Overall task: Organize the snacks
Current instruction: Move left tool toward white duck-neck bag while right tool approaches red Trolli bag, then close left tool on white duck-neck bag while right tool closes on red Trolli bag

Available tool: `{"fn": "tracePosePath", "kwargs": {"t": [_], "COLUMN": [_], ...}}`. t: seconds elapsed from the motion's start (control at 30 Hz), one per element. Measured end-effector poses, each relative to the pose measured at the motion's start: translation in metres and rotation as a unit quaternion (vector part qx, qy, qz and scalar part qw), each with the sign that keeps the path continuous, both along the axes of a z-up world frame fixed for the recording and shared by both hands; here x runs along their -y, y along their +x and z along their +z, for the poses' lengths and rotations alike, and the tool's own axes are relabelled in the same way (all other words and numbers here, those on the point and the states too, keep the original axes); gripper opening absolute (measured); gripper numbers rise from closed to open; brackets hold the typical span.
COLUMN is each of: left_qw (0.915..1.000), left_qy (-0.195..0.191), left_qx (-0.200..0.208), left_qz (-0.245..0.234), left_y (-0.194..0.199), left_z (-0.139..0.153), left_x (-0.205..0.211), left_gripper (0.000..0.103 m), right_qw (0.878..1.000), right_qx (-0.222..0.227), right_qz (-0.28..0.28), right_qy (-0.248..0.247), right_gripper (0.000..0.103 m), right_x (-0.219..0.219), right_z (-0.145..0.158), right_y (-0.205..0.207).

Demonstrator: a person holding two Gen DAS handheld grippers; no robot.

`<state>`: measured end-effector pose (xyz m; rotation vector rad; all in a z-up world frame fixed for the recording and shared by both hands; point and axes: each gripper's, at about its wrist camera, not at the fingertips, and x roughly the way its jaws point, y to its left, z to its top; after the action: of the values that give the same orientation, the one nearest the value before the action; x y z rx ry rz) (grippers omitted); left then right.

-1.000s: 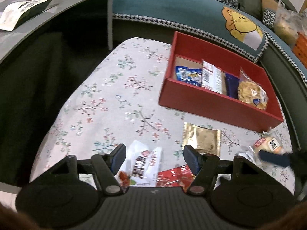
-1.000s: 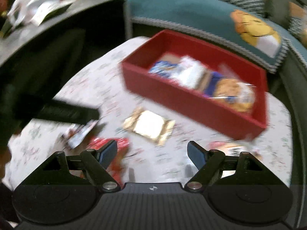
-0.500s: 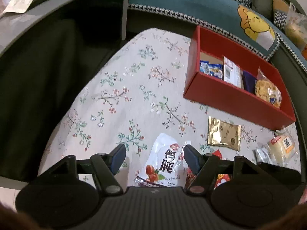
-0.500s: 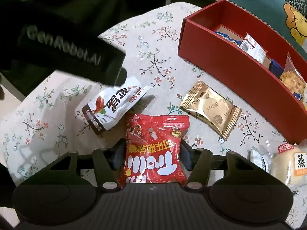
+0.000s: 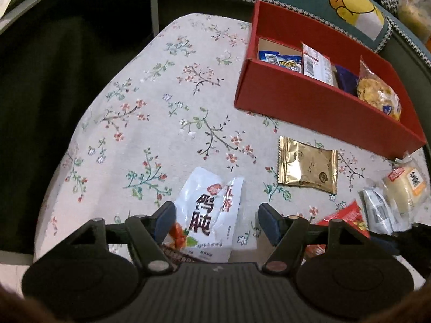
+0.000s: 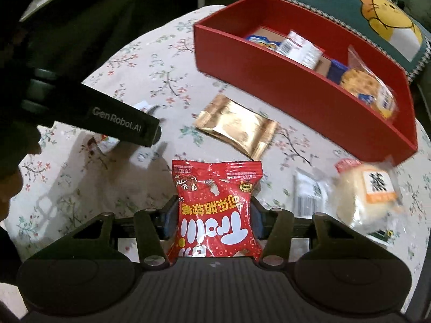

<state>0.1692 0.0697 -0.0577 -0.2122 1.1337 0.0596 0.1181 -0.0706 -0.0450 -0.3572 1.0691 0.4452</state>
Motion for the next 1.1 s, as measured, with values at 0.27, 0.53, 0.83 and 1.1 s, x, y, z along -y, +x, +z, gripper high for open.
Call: {"fn": "tracePosePath", "kwargs": {"t": [0.27, 0.53, 0.83, 1.1], "left_qw": [0.9982, 0.9998, 0.9988, 0.9967], "left_qy": [-0.031, -0.011, 0.033, -0.047], "left_qx": [-0.004, 0.005, -0.002, -0.017], "left_qz": [-0.050, -0.015, -0.035, -0.065], "left_y": [-0.018, -0.022, -0.008, -0.025], "left_z": [0.008, 0.005, -0.006, 0.010], "left_x": [0.020, 0.017, 0.035, 0.030], "left_gripper": [0.075, 0.086, 0.098, 0.087], "right_qw": [1.000, 1.000, 1.000, 1.000], "right_qx": [-0.003, -0.005, -0.013, -0.012], "right_qz": [-0.015, -0.015, -0.019, -0.020], "right_qy": [-0.004, -0.004, -0.006, -0.010], "right_gripper": [0.060, 0.060, 0.062, 0.062], "right_x": [0.018, 0.021, 0.025, 0.025], "right_z": [-0.001, -0.005, -0.015, -0.012], "right_y": [0.006, 0.003, 0.007, 0.007]}}
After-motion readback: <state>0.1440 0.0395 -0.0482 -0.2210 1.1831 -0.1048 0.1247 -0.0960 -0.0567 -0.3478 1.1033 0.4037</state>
